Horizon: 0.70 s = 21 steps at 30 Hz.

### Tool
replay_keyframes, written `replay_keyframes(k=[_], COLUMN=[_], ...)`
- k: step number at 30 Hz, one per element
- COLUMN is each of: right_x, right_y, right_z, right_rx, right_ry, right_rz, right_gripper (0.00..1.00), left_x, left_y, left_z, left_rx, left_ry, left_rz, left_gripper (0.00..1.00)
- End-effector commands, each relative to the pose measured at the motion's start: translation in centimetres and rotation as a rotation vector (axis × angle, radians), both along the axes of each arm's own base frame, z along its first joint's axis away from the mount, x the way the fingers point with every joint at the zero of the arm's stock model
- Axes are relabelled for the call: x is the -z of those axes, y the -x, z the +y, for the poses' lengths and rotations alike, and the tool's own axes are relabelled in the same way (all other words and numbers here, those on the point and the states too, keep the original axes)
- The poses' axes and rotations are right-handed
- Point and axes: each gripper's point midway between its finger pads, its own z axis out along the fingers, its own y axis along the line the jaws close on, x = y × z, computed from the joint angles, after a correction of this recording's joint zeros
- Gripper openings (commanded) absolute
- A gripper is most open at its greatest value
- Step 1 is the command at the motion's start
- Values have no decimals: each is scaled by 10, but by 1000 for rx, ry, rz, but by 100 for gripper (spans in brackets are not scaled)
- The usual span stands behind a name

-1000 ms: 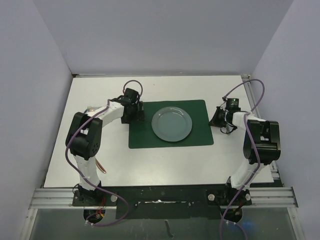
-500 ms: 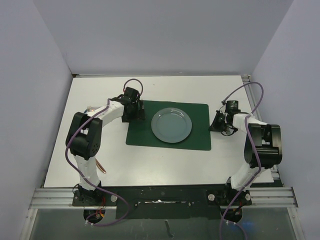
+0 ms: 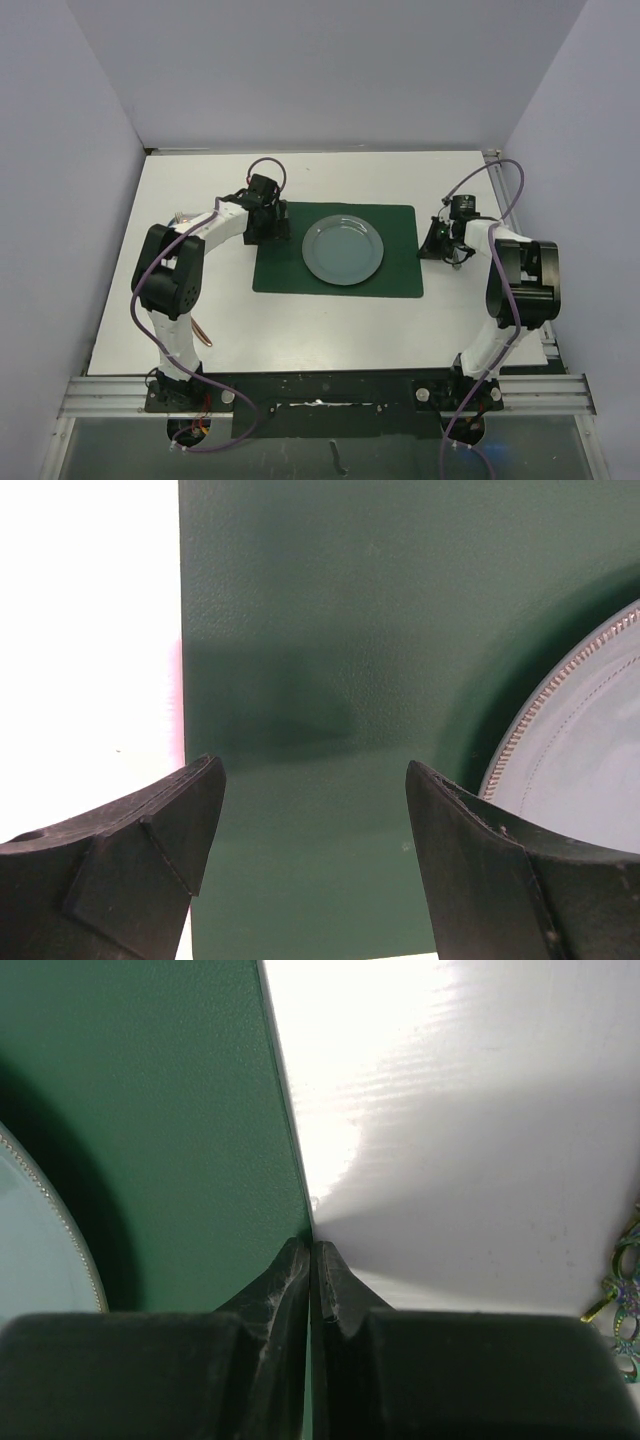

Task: Set the dinner table for one person
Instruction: Adjust the napkin at the center of the board.

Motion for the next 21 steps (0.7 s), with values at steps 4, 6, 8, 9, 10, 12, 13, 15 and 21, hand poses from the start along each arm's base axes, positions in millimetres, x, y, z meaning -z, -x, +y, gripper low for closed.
replay_keyframes(k=[4, 6, 8, 9, 10, 12, 13, 15, 21], right_x=[10, 9, 9, 9, 9, 8, 7, 4, -26], right_y=[-9, -10, -9, -8, -8, -6, -5, -3, -7], right_z=[-4, -3, -2, -2, -2, -2, -2, -2, -2], right_rx=[-16, -18, -21, -20, -21, -22, -24, -24, -18], right_ry=[30, 24, 23, 22, 24, 25, 25, 26, 34], right_rz=[22, 20, 21, 20, 20, 19, 17, 14, -59], right_gripper=[0, 0, 0, 0, 0, 0, 0, 16, 47], left_x=[-11, -11, -11, -11, -11, -12, -11, -11, -16], left_y=[-10, -10, -11, -11, -12, -13, -13, -14, -14], left_z=[-6, -5, -5, -5, -6, -6, -6, -7, -7], left_rx=[21, 22, 22, 23, 23, 23, 23, 23, 18], left_ry=[13, 9, 7, 6, 7, 7, 8, 8, 15], left_rz=[-45, -45, -44, -43, -43, -46, -46, -46, -53], left_gripper=[73, 73, 73, 73, 73, 73, 73, 73, 73])
